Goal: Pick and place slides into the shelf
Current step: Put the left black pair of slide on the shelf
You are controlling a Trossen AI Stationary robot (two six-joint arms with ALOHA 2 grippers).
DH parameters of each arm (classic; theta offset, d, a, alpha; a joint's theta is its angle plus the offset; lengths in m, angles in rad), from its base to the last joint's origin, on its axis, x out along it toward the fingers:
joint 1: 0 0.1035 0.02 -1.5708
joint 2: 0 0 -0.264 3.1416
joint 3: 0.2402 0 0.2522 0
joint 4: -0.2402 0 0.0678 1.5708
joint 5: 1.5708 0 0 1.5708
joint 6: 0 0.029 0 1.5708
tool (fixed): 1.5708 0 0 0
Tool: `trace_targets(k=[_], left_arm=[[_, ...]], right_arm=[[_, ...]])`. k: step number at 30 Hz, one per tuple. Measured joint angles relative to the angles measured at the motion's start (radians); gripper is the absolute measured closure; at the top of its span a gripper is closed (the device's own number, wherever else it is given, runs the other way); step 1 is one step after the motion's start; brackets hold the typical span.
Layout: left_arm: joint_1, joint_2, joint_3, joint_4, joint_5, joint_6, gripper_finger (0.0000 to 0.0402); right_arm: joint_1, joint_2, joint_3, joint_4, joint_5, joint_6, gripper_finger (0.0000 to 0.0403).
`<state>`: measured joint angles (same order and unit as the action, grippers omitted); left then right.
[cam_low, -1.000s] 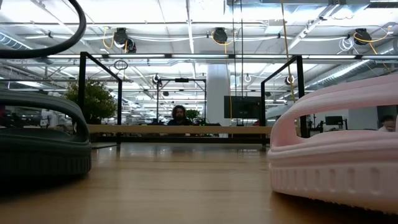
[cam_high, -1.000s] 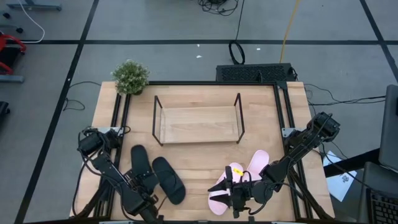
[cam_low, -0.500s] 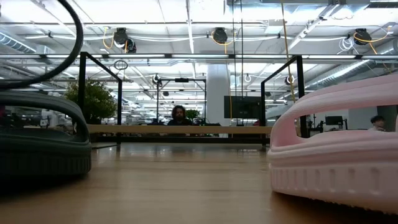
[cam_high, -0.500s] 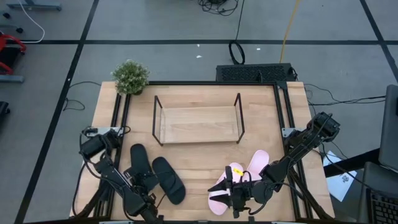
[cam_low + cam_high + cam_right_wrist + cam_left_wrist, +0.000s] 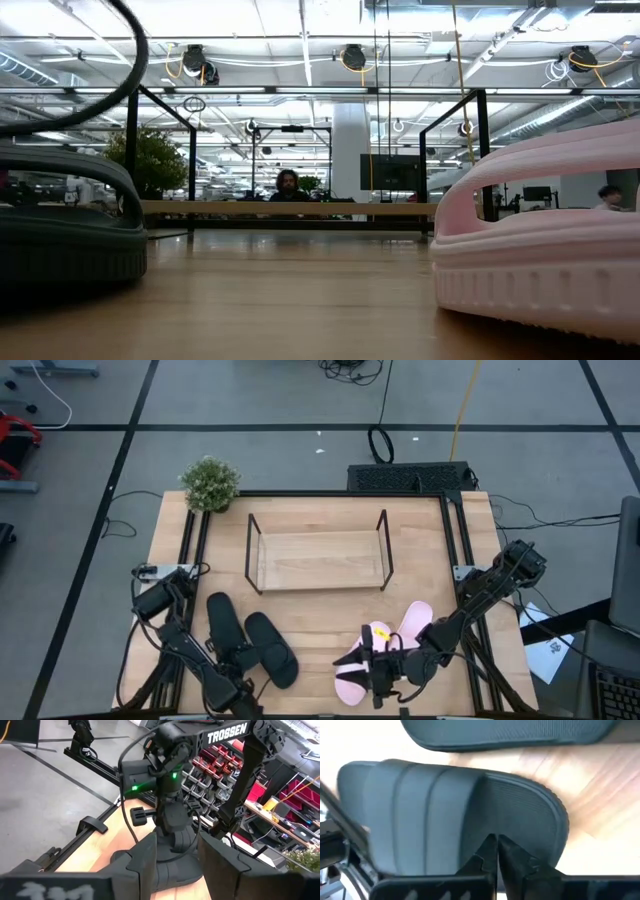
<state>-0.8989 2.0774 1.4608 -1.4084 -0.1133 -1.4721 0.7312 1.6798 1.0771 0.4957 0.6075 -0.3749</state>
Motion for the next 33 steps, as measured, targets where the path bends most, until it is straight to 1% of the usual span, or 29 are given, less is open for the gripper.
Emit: trace_targets(k=[5,9,13,20,26,33], left_arm=[[0.0,-0.001,0.04,-0.059,-0.025,-0.002,0.0399],[0.0,-0.001,0.04,-0.057,-0.026,-0.001,0.0391],[0.0,-0.001,0.04,-0.057,-0.027,0.003,0.0399],[0.0,-0.001,-0.002,-0.056,-0.026,-0.003,0.039],[0.0,-0.001,-0.004,-0.056,-0.029,-0.004,0.04],[0.0,-0.001,-0.004,-0.057,-0.036,-0.021,0.0386]], right_arm=[[-0.009,0.0,0.0,0.0,-0.001,0.024,0.0268],[-0.01,0.0,0.0,-0.001,-0.001,0.026,0.0268],[-0.01,0.0,0.0,-0.003,-0.001,0.026,0.0268],[-0.01,0.0,0.0,-0.008,-0.002,0.026,0.0268],[-0.01,0.0,0.0,-0.008,-0.002,0.026,0.0268],[-0.01,0.0,0.0,-0.007,-0.002,0.026,0.0268]])
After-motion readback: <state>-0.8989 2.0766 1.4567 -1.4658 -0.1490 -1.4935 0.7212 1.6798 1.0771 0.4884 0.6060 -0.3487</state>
